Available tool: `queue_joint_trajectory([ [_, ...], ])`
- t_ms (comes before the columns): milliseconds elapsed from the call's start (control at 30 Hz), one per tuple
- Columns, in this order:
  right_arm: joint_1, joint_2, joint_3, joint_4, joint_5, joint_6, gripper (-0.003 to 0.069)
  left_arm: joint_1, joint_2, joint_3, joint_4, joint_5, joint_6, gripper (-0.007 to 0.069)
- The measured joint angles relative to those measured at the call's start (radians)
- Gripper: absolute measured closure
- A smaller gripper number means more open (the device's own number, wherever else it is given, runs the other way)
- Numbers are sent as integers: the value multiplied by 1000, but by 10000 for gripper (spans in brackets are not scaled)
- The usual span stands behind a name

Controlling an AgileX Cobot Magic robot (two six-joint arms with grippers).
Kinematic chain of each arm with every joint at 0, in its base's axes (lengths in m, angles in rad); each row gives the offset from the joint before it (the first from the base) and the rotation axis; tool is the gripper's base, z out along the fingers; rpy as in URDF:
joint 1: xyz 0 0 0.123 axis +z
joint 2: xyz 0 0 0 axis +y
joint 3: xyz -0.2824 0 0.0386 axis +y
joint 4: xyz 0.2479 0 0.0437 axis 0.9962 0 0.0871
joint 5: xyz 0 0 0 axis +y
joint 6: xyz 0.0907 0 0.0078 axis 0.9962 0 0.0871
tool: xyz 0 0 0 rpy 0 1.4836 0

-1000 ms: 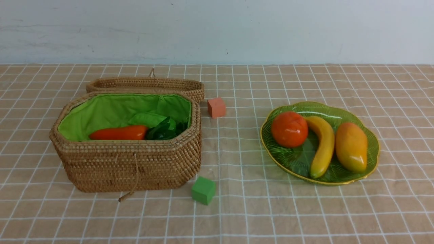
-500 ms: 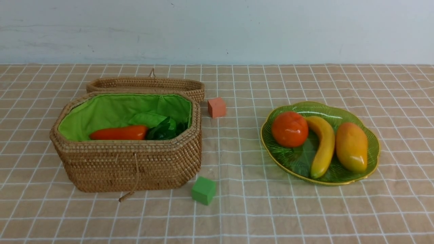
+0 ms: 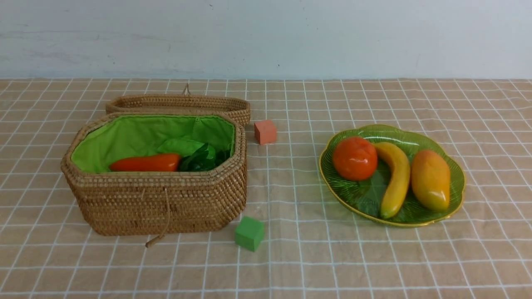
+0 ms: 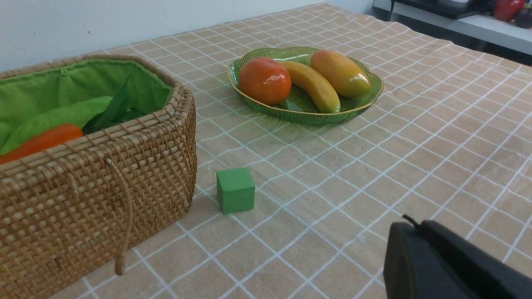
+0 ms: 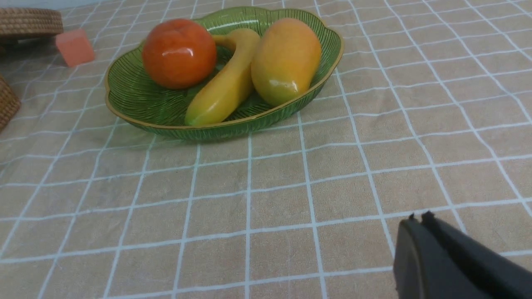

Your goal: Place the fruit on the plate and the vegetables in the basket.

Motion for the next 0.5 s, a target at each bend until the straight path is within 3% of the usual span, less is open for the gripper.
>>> queue_joint_trajectory([
  [500, 0, 0, -2, 10, 7, 0, 673, 0, 0, 6, 0, 8, 0, 615],
])
